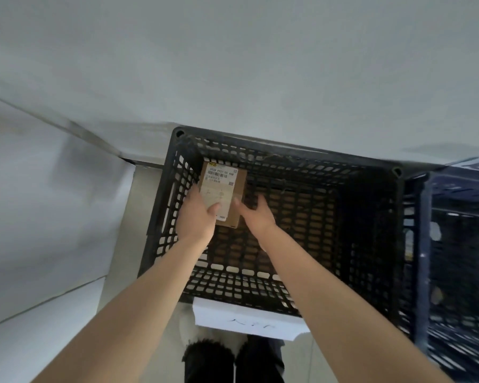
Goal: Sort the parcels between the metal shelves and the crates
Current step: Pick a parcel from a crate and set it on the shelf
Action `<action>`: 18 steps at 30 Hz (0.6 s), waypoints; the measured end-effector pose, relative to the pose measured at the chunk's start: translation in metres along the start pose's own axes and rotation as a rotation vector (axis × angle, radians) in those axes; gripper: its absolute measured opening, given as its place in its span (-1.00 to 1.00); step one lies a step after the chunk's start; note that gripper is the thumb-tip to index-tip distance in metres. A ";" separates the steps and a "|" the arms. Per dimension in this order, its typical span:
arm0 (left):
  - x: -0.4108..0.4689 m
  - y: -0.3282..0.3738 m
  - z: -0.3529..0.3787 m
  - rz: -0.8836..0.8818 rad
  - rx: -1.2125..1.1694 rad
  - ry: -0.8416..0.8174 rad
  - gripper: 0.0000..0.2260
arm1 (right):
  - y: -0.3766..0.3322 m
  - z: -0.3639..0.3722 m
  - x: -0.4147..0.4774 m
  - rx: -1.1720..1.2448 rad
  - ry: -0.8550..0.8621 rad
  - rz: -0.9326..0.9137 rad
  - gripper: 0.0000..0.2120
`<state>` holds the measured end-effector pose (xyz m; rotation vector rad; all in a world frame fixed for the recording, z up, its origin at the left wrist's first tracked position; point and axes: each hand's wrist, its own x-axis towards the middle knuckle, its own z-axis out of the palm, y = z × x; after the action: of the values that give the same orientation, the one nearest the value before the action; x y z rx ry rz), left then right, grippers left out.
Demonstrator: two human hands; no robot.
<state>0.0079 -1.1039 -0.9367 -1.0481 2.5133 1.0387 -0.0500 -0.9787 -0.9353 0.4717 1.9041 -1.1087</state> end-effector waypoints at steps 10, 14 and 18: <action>-0.083 0.071 -0.044 0.412 0.762 -0.129 -0.26 | -0.005 -0.103 -0.096 -0.666 0.057 -0.112 -0.21; -0.111 0.097 -0.053 0.532 0.787 -0.072 -0.24 | 0.012 -0.133 -0.141 -0.819 0.145 -0.122 -0.21; -0.137 0.130 -0.066 0.635 0.878 -0.077 -0.25 | 0.026 -0.155 -0.186 -0.810 0.222 -0.091 -0.21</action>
<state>0.0198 -1.0122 -0.7590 0.0382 2.7986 -0.0211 -0.0039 -0.8172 -0.7596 0.0458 2.3797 -0.2677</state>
